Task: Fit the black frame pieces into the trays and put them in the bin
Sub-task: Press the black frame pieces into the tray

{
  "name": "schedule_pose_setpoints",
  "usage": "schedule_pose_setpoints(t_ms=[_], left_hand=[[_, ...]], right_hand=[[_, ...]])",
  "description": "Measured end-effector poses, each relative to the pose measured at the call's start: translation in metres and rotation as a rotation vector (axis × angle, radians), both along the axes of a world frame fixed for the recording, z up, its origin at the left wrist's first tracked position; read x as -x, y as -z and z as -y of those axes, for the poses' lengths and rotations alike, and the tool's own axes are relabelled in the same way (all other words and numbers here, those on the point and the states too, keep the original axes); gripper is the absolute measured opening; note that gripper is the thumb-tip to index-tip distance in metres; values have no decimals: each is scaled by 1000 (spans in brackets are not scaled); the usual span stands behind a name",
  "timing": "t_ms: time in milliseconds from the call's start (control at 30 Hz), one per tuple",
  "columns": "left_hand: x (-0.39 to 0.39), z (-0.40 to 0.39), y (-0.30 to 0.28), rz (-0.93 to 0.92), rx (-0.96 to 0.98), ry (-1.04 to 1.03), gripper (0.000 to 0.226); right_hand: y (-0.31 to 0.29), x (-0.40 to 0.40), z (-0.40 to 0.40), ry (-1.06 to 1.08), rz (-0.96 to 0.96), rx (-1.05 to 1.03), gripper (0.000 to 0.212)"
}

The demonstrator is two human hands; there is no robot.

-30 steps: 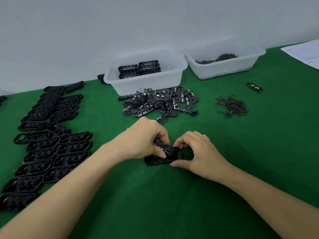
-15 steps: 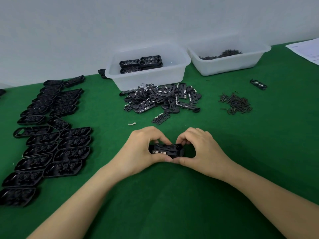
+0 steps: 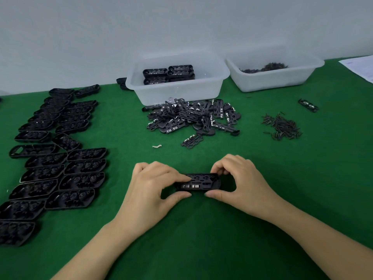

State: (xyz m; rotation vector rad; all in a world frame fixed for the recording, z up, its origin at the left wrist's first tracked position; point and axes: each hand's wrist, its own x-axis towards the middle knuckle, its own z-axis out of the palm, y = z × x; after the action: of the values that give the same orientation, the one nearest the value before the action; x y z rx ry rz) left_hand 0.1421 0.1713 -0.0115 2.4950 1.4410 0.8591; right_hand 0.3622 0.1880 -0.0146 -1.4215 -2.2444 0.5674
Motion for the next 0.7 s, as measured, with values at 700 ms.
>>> schedule_pose_setpoints(t_ms=[700], left_hand=[[-3,-12,6,105,67,211,28]], right_hand=[[-21,-28,-17,50,-197,38,30]])
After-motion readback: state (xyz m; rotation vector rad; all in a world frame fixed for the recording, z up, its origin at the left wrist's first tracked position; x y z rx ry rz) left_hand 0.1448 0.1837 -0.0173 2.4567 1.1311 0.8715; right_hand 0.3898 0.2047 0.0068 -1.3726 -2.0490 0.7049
